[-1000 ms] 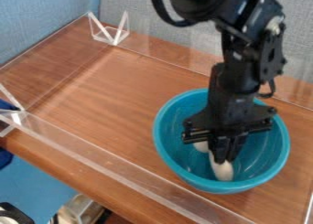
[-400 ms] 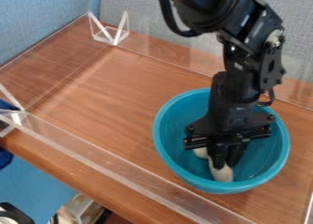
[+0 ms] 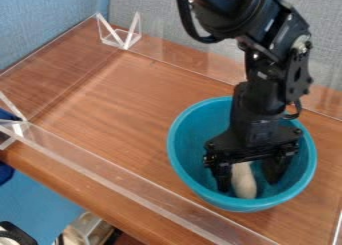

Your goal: Put the mushroom in the blue bowl

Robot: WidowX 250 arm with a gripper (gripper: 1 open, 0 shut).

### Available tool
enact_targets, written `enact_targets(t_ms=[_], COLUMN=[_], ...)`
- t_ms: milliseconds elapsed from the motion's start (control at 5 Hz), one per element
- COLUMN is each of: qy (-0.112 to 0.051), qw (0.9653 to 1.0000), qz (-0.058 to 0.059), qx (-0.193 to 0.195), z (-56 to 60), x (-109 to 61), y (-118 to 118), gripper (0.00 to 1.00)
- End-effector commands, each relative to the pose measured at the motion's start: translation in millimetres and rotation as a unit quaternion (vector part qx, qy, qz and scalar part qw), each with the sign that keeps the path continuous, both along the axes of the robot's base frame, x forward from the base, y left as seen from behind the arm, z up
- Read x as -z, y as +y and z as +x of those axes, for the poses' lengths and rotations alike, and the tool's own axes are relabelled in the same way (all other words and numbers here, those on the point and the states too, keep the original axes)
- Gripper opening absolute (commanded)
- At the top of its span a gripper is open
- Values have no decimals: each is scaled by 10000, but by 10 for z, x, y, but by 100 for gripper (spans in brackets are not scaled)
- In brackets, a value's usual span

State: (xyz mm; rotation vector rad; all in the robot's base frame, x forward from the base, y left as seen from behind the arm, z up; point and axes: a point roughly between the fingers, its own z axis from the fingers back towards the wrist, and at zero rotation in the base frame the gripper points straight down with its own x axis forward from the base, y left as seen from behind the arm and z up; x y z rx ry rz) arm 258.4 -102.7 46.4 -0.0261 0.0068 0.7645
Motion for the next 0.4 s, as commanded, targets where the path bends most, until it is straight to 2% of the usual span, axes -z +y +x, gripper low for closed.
enact_targets(t_ms=[0,200], qy=[-304,-350], qw=[9992,9987], qz=[-218,-330], qx=[-136,-185], z=[80,81], x=[-198,-252], y=[37,49], gripper=[100,100])
